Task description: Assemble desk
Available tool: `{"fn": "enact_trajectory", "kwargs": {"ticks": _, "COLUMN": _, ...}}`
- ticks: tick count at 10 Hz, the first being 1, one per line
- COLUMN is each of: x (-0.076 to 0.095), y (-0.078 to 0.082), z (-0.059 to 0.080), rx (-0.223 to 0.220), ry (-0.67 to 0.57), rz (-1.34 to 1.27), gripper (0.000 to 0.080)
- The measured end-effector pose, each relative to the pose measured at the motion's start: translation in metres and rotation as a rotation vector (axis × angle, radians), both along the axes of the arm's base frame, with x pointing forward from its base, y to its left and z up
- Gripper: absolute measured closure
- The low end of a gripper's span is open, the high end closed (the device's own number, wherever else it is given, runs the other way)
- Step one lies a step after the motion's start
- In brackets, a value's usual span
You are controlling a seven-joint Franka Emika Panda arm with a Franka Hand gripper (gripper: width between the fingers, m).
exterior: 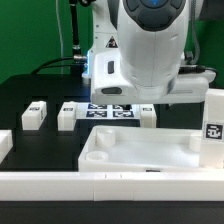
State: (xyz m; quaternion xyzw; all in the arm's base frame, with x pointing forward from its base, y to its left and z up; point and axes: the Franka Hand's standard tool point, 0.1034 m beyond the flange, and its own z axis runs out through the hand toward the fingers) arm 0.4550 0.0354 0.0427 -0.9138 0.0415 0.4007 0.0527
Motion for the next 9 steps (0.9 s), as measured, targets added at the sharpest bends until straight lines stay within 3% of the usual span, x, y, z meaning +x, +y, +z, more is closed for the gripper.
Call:
{"fn": "enact_trajectory", "kwargs": {"ticks": 1, "x": 0.0, "y": 0.0, "z": -0.001, "rx": 0.0, "ry": 0.001, "rz": 0.0, "gripper": 0.015}}
{"fn": "enact_trajectory", "kwargs": {"ticks": 3, "x": -0.021, "y": 0.005, "z": -0.02, "rx": -0.012, "ry": 0.036, "rz": -0.003, "gripper": 0.015}}
{"fn": "enact_trajectory", "kwargs": {"ticks": 5, "x": -0.026, "y": 0.002, "z": -0.029, "rx": -0.008, "ry": 0.085, "rz": -0.014, "gripper": 0.015}}
{"fn": "enact_trajectory", "kwargs": {"ticks": 9, "x": -0.027, "y": 0.001, "z": -0.034, "rx": -0.008, "ry": 0.101, "rz": -0.013, "gripper": 0.015}}
